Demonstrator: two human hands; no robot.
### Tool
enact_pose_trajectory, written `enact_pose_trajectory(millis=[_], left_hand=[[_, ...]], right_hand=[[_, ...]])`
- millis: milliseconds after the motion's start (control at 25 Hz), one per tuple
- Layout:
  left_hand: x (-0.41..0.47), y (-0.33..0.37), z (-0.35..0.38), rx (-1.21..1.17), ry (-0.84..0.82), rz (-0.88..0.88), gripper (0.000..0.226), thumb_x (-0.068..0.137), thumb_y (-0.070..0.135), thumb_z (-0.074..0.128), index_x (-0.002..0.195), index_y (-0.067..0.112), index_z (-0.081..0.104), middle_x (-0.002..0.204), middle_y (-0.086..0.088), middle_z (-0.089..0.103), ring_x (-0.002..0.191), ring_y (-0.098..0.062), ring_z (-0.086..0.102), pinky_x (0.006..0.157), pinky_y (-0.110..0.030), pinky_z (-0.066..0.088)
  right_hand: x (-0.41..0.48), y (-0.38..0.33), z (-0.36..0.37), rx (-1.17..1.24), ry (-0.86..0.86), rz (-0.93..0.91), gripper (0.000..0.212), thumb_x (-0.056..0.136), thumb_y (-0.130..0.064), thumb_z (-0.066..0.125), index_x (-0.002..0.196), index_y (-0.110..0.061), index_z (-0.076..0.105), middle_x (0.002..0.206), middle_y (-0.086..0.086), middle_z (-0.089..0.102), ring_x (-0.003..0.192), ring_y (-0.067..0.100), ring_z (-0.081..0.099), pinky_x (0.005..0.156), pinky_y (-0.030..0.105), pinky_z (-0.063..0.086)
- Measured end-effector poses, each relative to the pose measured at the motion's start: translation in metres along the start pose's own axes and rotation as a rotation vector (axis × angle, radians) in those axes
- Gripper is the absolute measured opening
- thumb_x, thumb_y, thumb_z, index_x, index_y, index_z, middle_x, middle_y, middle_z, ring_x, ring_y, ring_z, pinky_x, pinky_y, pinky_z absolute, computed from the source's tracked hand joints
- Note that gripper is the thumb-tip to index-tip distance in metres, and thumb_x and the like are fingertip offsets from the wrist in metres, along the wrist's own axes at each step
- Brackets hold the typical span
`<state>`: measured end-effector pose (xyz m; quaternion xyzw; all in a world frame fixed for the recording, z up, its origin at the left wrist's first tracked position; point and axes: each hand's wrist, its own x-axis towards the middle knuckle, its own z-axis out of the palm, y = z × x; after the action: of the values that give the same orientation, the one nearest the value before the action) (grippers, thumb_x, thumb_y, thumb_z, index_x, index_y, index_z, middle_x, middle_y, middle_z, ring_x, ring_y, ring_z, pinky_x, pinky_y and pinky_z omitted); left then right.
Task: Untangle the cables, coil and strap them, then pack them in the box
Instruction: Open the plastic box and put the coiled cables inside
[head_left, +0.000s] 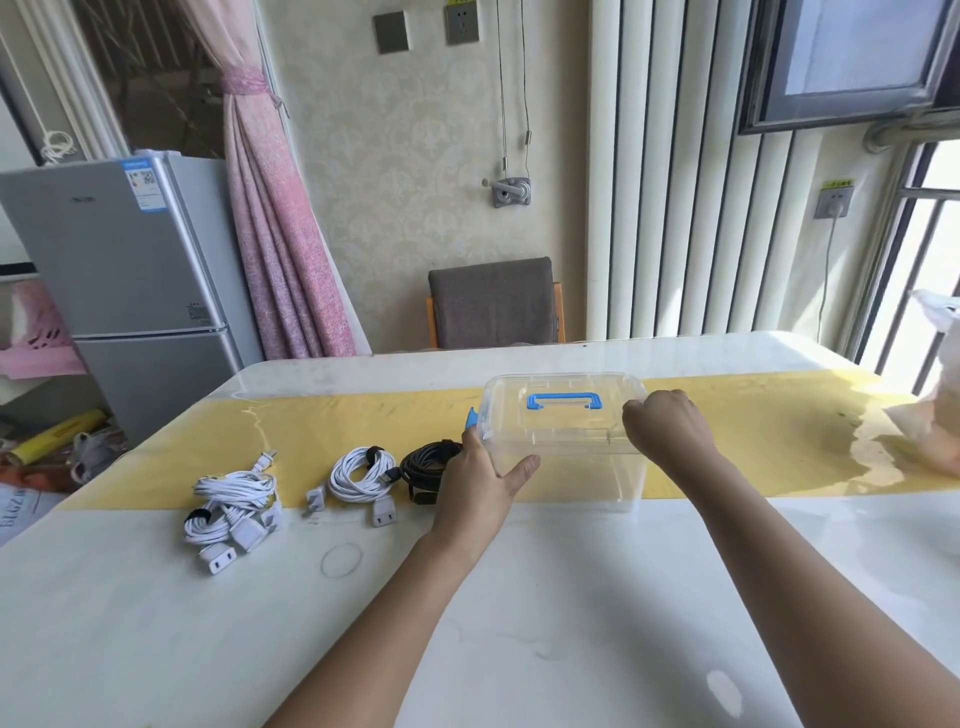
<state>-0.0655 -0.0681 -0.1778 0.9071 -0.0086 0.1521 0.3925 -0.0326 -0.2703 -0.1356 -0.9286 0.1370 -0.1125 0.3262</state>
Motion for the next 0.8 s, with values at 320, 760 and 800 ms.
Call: enact_pose_trajectory(millis=[320,760,800], left_hand=[[0.0,0.016,-0.012,0.132,-0.046,0.056,0.097,0.075,0.065,0.065,0.148,0.021,0.019,0.087,-0.007,0.069,0.079,-0.022,0.066,0.068,-0.033,0.052],[-0.001,0.032,-0.027,-0.348,-0.166,-0.188,0.04,0.093,0.054,0.047,0.081,0.016,0.055,0.079,-0.015,0.069,0.068,-0.024,0.065,0.071,-0.04,0.056],[0.0,0.032,-0.027,-0.218,-0.151,-0.163,0.045,0.094,0.055,0.043,0.076,0.015,0.053,0.077,-0.014,0.066,0.074,-0.028,0.064,0.073,-0.039,0.054]], right_hand=[[0.012,-0.001,-0.01,0.305,0.106,-0.13,0.038,0.087,-0.028,0.049,0.055,-0.013,0.034,0.084,0.006,0.038,0.088,0.019,0.031,0.07,0.029,0.026],[0.007,-0.005,-0.013,0.152,0.084,-0.085,0.036,0.091,-0.016,0.04,0.056,-0.012,0.033,0.067,0.004,0.035,0.088,0.024,0.032,0.077,0.034,0.022],[0.005,-0.004,-0.014,0.136,0.08,-0.063,0.034,0.091,-0.017,0.04,0.058,-0.011,0.036,0.069,0.004,0.038,0.09,0.025,0.033,0.079,0.035,0.022]])
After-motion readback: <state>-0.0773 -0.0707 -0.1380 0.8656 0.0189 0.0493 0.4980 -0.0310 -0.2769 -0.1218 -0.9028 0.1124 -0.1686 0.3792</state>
